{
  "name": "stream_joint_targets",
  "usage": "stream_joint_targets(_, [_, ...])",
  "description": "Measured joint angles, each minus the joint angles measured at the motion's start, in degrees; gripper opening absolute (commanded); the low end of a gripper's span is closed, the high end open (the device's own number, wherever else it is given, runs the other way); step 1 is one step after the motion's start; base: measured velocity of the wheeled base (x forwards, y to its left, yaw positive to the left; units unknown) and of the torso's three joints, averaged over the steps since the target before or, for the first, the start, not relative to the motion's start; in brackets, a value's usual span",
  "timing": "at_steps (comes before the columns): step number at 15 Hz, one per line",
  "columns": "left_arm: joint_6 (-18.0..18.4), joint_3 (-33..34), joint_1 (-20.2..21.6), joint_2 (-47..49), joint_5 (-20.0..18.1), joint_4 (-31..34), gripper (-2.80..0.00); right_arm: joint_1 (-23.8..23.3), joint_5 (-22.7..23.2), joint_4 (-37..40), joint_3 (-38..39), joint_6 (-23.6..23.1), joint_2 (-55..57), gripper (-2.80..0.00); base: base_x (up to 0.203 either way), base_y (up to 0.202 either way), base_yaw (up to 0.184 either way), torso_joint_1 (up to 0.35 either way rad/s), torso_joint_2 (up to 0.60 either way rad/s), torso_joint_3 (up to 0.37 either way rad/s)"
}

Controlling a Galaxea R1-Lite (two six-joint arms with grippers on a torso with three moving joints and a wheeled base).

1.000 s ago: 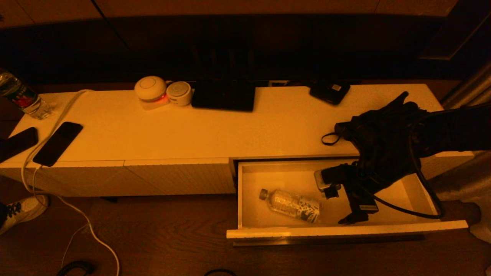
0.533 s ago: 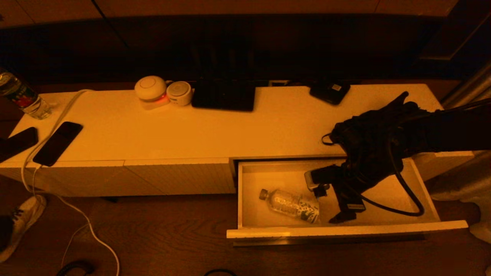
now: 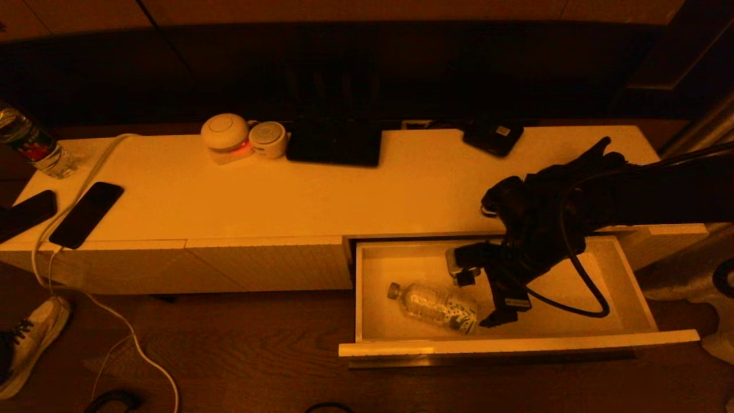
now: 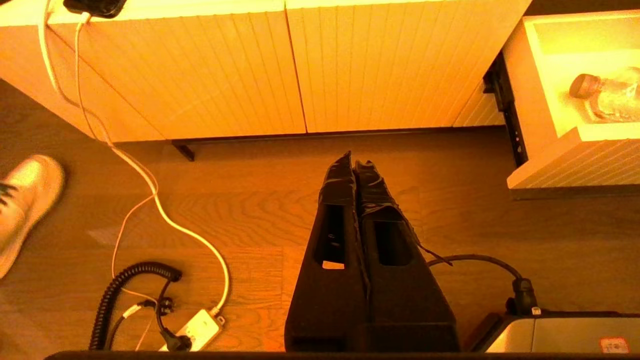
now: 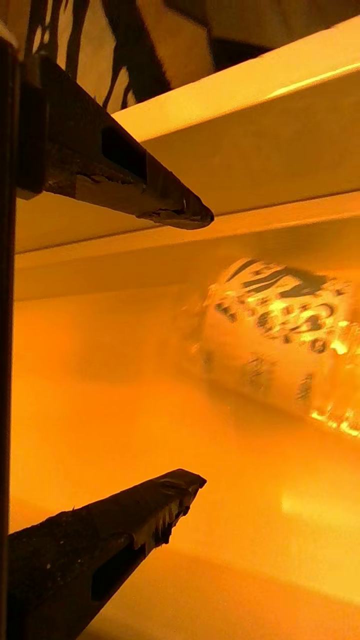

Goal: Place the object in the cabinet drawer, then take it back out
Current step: Take the mineral water out of the drawer and put it on the table

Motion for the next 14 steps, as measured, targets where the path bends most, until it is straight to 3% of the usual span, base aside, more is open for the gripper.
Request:
stream_joint_targets(6, [0.0,0.0,0.0,0.0,0.0,0.0,-2.8,1.7,0.0,-0.6,-2.5,4.1,2.5,0.0,0.0,0.0,0.0,0.0,0.0,0.0])
stream_joint_targets(14, [0.0,0.0,0.0,0.0,0.0,0.0,-2.8,2.8,0.0,-0.5,-6.0,6.0,4.6,0.0,0.0,0.0,0.0,0.0,0.0,0.0])
